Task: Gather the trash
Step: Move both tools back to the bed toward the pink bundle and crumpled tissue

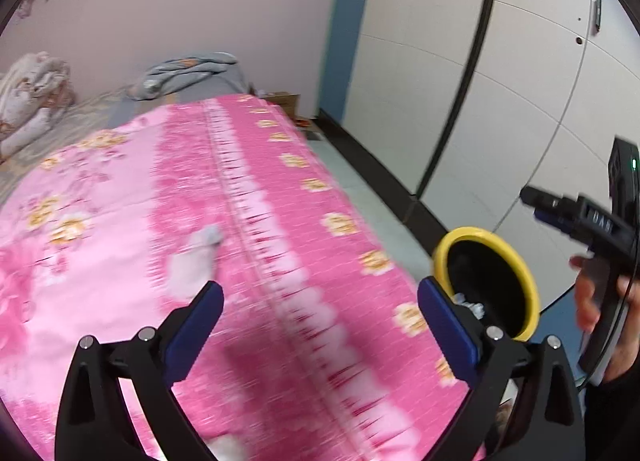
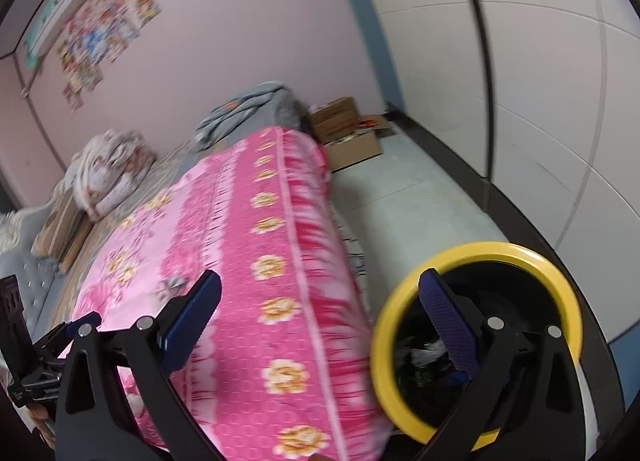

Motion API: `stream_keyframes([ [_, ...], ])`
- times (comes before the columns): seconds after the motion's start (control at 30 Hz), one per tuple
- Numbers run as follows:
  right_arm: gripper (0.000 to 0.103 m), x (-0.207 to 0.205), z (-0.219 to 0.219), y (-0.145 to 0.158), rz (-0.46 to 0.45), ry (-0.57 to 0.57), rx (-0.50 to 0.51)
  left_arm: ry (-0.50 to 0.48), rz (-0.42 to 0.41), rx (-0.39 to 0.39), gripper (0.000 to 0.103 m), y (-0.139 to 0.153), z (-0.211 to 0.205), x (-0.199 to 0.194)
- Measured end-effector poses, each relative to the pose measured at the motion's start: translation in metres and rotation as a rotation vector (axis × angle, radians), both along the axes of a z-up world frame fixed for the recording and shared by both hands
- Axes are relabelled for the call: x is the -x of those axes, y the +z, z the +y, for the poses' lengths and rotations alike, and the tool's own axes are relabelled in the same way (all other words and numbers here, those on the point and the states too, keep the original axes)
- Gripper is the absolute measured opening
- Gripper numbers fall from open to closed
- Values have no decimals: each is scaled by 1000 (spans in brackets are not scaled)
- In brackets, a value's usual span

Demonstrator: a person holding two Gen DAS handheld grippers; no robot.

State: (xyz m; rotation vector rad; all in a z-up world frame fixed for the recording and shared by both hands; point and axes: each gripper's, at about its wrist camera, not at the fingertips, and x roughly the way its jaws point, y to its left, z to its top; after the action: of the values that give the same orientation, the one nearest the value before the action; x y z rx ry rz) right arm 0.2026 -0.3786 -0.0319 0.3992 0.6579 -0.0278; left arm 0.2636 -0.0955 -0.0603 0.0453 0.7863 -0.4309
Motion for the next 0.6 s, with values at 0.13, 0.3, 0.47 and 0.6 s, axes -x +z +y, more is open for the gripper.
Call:
stream_keyframes([
  [0.13, 95, -19, 40, 9, 9, 59, 56, 62, 16, -18, 94, -5, 46, 10],
  [0.3, 95, -44, 97, 8, 46, 165, 115, 128, 36, -15, 94, -17, 95, 21],
  [0.47, 95, -72, 151, -7, 105, 274, 109, 165, 69, -14, 94, -40, 122, 31],
  [0.6, 95, -91, 191, -24, 158, 330, 129, 167, 91, -7, 94, -58, 130, 34],
])
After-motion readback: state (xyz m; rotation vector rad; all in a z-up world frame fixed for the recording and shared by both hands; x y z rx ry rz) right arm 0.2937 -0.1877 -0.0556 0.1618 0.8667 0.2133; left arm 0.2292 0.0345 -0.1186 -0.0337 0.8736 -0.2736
